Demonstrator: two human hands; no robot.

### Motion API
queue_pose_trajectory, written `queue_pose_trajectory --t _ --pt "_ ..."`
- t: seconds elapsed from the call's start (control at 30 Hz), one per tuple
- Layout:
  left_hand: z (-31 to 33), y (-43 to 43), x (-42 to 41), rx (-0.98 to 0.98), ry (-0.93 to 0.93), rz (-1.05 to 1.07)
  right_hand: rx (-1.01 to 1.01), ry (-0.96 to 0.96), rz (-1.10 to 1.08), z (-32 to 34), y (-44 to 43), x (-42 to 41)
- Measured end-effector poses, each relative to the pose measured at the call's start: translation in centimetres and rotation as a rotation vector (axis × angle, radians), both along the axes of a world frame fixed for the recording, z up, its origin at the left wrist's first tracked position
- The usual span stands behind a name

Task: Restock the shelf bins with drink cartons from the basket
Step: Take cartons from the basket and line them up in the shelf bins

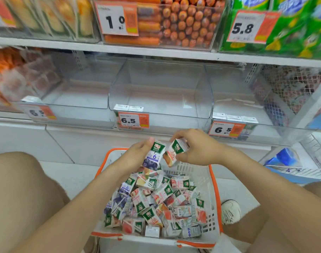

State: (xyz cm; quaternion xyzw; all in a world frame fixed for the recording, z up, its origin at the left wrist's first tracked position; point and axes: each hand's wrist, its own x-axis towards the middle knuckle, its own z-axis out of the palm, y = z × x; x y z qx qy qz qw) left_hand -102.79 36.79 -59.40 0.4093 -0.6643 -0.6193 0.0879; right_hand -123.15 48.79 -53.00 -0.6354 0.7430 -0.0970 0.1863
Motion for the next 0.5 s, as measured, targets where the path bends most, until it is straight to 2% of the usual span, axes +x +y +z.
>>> queue_pose_trajectory --t 0.13,0.23,0.37,0.43,0.5 --pt "3.2 -1.9 0.5 -0.334 0.048 0.07 -0.154 -0.084 -0.024 4.6 -0.8 1.2" --pt "5.9 -3.5 0.8 -0.491 0.082 0.126 -0.237 -0.092 -0.069 6.9 -1.7 1.3" --pt "8.4 -5.2 1.3 -0.719 -0.017 0.185 -0.398 -0.048 -0.095 7.8 -4.2 1.2" --pt "9.0 -5.2 1.4 -0.792 0.03 0.216 -0.506 -0.033 -0.1 7.3 -5.9 1.4" --pt "8.6 -5.5 1.3 -0.746 0.136 0.26 -0.579 0.012 -0.102 6.7 -7.6 1.4"
